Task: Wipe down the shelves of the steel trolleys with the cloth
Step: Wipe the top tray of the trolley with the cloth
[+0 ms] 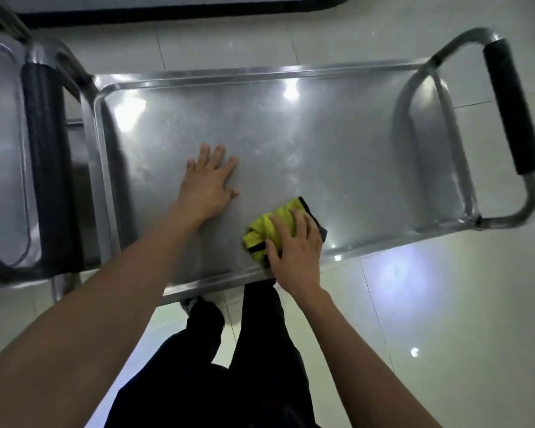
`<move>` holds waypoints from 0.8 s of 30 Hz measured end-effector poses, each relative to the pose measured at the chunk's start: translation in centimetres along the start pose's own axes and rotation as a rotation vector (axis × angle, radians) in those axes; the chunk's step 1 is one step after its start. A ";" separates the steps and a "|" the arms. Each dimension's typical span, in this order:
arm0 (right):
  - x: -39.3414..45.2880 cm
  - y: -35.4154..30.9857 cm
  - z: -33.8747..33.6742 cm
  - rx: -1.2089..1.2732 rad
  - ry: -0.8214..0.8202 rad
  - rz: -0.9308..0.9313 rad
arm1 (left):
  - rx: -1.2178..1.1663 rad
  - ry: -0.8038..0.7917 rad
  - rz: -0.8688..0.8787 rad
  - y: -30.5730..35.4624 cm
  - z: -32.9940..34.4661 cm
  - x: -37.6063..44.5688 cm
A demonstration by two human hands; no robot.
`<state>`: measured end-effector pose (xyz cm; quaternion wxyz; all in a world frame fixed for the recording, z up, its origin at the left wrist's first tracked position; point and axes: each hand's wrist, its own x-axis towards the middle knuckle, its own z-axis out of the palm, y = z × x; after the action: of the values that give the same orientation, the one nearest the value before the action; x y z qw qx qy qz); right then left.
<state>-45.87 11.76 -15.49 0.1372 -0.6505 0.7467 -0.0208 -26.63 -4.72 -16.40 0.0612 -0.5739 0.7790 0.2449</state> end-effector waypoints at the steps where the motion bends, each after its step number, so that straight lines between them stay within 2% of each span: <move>1: -1.5 -0.3 0.3 0.007 -0.008 -0.005 | 0.016 -0.003 0.002 0.1 0.0 -0.1; 5: -5.4 -1.7 1.3 0.021 -0.033 -0.030 | 0.056 0.040 -0.040 -0.3 0.2 -1.9; 11: -3.6 -3.0 1.9 0.018 0.023 -0.057 | -0.080 0.147 -0.280 -1.8 1.4 -8.1; 15: 0.1 -4.6 2.4 0.015 0.071 -0.127 | -0.132 0.205 -0.330 -3.1 2.7 -11.6; 24: 14.9 -9.1 1.6 0.048 0.163 -0.234 | -0.136 0.143 -0.385 -3.0 3.3 -12.1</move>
<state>-38.40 -3.99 -17.75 0.0882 -0.7260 0.6736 -0.1070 -20.47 6.55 -15.67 0.0128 -0.7307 0.6392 0.2394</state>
